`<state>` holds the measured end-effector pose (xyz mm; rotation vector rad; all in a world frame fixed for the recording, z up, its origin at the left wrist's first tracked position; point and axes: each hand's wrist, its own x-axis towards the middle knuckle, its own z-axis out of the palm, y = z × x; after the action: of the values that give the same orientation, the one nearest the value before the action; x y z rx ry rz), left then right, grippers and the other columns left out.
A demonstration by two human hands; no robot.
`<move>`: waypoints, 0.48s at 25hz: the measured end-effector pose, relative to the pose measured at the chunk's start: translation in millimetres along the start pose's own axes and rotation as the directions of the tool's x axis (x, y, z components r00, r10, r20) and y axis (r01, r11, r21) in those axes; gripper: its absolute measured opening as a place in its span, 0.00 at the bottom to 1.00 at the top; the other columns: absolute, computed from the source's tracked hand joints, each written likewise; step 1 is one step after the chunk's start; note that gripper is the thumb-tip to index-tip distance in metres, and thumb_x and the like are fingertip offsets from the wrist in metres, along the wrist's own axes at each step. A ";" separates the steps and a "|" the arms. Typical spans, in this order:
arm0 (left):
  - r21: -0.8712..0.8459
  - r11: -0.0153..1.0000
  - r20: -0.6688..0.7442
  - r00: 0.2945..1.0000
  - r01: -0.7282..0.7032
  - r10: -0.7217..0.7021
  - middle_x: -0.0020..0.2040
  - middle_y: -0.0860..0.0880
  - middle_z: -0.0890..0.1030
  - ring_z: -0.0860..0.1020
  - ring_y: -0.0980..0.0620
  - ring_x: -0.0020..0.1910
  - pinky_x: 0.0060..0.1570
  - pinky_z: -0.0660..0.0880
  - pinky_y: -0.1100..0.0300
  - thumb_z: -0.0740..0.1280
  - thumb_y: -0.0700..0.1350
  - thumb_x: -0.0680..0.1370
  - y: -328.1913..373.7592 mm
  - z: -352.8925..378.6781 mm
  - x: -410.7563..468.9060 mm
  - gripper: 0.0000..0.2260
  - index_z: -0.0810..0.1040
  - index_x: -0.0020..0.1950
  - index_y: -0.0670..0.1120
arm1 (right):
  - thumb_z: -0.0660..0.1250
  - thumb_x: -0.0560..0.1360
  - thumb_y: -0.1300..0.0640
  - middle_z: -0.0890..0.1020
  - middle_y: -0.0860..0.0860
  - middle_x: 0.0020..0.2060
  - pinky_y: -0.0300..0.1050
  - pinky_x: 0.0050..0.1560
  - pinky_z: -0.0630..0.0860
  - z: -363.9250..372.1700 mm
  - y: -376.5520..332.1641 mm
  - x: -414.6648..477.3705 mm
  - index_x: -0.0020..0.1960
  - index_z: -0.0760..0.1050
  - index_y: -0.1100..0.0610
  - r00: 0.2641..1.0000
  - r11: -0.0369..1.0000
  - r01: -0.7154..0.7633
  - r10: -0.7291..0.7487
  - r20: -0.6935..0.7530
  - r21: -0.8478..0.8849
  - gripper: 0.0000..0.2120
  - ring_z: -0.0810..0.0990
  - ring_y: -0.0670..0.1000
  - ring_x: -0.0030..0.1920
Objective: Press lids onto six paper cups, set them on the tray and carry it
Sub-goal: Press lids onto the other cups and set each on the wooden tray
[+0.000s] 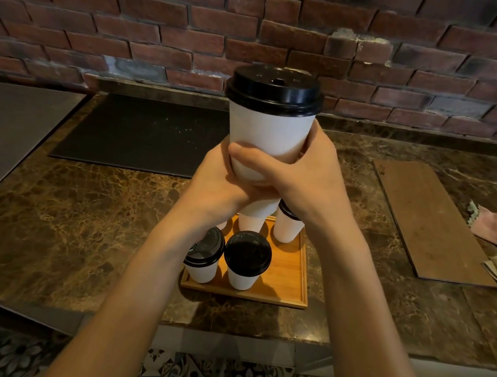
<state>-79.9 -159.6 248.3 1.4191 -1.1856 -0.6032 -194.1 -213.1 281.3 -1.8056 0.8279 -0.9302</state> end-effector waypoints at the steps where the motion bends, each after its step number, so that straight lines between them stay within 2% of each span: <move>1: 0.030 1.000 -0.036 0.999 0.000 0.001 0.49 0.58 0.78 0.75 0.75 0.47 0.40 0.71 0.80 0.73 0.45 0.67 0.1 3.4 1.5 0.27 0.72 0.64 0.45 | 0.80 0.64 0.46 0.77 0.45 0.58 0.49 0.58 0.79 2.8 0.0 -0.2 0.68 0.67 0.50 0.999 1.000 -0.002 0.002 -0.037 -0.010 0.38 0.77 0.45 0.59; 3: 0.022 1.000 -0.096 0.995 0.018 -0.016 0.52 0.55 0.79 0.77 0.70 0.51 0.45 0.74 0.76 0.71 0.47 0.67 -4.8 9.6 2.9 0.29 0.71 0.66 0.44 | 0.80 0.63 0.45 0.76 0.44 0.59 0.50 0.60 0.78 8.3 1.0 -1.3 0.69 0.66 0.51 0.995 0.999 -0.011 0.007 -0.100 -0.041 0.40 0.76 0.46 0.61; 5: 0.000 1.000 -0.135 0.990 0.030 -0.029 0.57 0.50 0.79 0.78 0.59 0.56 0.54 0.77 0.65 0.72 0.43 0.69 -11.5 13.7 2.0 0.28 0.69 0.68 0.44 | 0.80 0.62 0.44 0.76 0.45 0.61 0.53 0.62 0.76 13.2 3.5 -2.3 0.70 0.66 0.52 0.991 0.997 -0.029 0.020 -0.130 -0.069 0.42 0.75 0.47 0.63; 7: 0.005 0.999 -0.147 0.989 0.034 -0.033 0.59 0.49 0.79 0.78 0.56 0.58 0.56 0.77 0.62 0.73 0.42 0.70 -15.9 15.7 1.6 0.27 0.69 0.68 0.44 | 0.80 0.62 0.43 0.76 0.47 0.62 0.55 0.64 0.74 16.0 6.5 -2.9 0.71 0.65 0.53 0.989 0.995 -0.038 0.025 -0.143 -0.092 0.43 0.74 0.49 0.65; 10: 0.021 0.999 -0.111 0.994 0.026 -0.024 0.58 0.51 0.79 0.78 0.59 0.56 0.51 0.76 0.70 0.72 0.48 0.67 -14.5 15.0 3.0 0.30 0.70 0.68 0.45 | 0.79 0.62 0.41 0.76 0.47 0.63 0.56 0.64 0.74 13.0 6.3 -1.4 0.71 0.66 0.52 0.990 0.994 -0.034 0.018 -0.142 -0.106 0.43 0.74 0.50 0.65; 12: 0.036 0.999 -0.089 0.996 0.021 -0.018 0.54 0.57 0.78 0.76 0.68 0.52 0.44 0.71 0.80 0.72 0.52 0.63 -10.1 13.1 3.8 0.34 0.70 0.67 0.46 | 0.79 0.62 0.41 0.77 0.46 0.62 0.56 0.64 0.75 7.5 4.7 0.8 0.70 0.67 0.51 0.992 0.994 -0.015 0.001 -0.129 -0.109 0.41 0.74 0.49 0.64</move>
<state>-86.7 -169.9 236.7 1.4755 -1.1191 -0.5286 -188.0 -212.3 274.9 -1.8493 0.9829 -1.0221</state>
